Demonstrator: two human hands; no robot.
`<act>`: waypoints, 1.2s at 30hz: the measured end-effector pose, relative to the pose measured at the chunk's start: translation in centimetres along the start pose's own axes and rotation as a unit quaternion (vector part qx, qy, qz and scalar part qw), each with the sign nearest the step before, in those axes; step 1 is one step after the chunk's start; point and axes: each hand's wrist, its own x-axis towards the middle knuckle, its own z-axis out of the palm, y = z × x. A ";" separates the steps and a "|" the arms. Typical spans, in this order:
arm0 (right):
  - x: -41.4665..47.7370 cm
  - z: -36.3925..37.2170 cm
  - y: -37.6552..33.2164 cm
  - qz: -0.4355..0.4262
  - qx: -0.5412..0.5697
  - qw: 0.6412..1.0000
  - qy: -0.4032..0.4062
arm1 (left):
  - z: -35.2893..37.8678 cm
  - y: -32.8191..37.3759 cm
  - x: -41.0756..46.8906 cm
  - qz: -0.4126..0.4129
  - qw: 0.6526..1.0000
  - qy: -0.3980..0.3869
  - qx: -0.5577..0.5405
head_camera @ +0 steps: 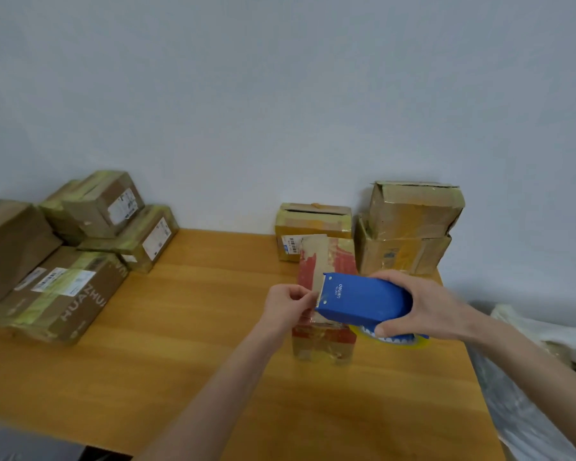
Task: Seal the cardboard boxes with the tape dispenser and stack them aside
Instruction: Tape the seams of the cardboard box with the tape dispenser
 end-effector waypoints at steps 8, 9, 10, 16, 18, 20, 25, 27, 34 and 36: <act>-0.4 0.8 0.7 -0.029 -0.060 0.998 -0.015 | -1.4 -0.9 -0.7 0.013 0.999 0.010 0.036; -0.8 0.6 1.3 -0.023 -0.057 0.998 -0.009 | -2.3 -1.1 -0.6 0.016 0.998 0.028 0.047; -1.4 0.2 2.1 -0.010 -0.057 0.998 0.000 | -3.2 -1.5 -0.4 0.020 0.997 0.049 0.058; -3.1 -1.0 5.7 0.071 -0.117 0.991 0.006 | -6.0 -3.2 0.6 0.027 0.991 0.080 0.105; -3.1 -0.5 6.3 0.082 -0.117 0.990 -0.003 | -5.2 -3.7 1.0 0.025 0.990 0.078 0.118; -3.1 -0.1 6.7 0.093 -0.123 0.988 -0.014 | -4.9 -4.3 1.4 0.021 0.989 0.082 0.125; -2.9 0.6 7.8 0.114 -0.122 0.986 -0.015 | -4.5 -5.4 2.5 0.019 0.985 0.094 0.143; -2.7 0.9 8.2 0.121 -0.127 0.985 -0.010 | -4.3 -5.7 2.9 0.020 0.982 0.097 0.160; -1.5 3.1 9.0 0.145 -0.134 0.980 -0.030 | -3.8 -7.1 4.1 -0.004 0.978 0.088 0.187; -1.0 3.8 9.0 0.147 -0.128 0.980 -0.041 | -3.5 -7.7 4.2 -0.009 0.980 0.084 0.180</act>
